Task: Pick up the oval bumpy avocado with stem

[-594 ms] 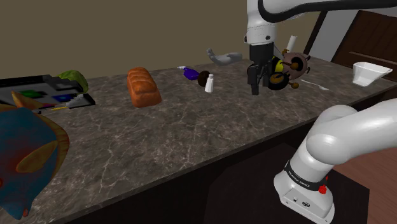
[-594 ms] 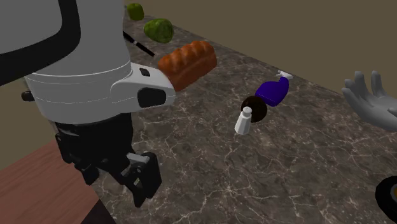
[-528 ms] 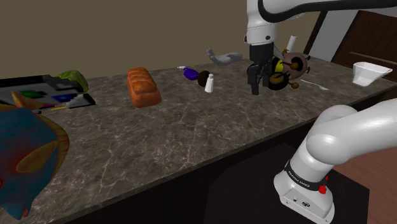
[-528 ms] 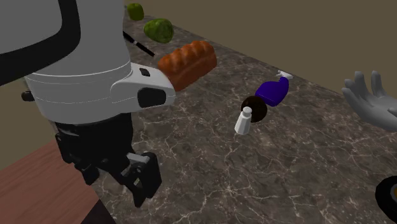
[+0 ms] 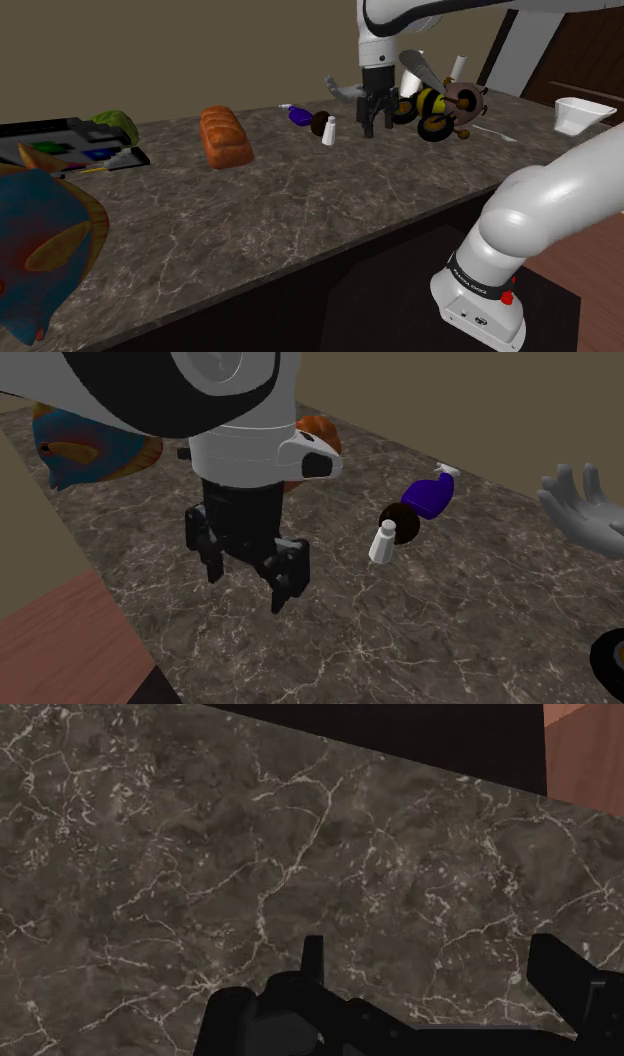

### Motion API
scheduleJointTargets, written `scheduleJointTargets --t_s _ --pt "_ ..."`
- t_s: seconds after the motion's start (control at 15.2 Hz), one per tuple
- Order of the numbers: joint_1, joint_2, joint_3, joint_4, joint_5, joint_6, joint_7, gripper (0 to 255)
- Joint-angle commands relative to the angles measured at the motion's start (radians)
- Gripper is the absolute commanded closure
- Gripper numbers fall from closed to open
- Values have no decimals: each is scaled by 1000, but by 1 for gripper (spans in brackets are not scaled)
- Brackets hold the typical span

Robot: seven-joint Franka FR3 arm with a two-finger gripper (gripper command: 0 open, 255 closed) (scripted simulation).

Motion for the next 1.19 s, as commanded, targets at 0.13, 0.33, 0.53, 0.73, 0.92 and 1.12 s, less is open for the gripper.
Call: scheduleJointTargets --t_s 0.13,0.33,0.53,0.73,0.92,1.12 --pt "-22 154 -15 117 -2 41 21 0" --pt "-35 270 -26 217 0 59 38 0" --pt "-48 384 -38 327 4 65 53 0" --pt "-60 500 -51 450 10 61 67 0" --pt "-74 618 -63 586 19 45 81 0" --pt "-89 741 -75 740 31 16 94 0"
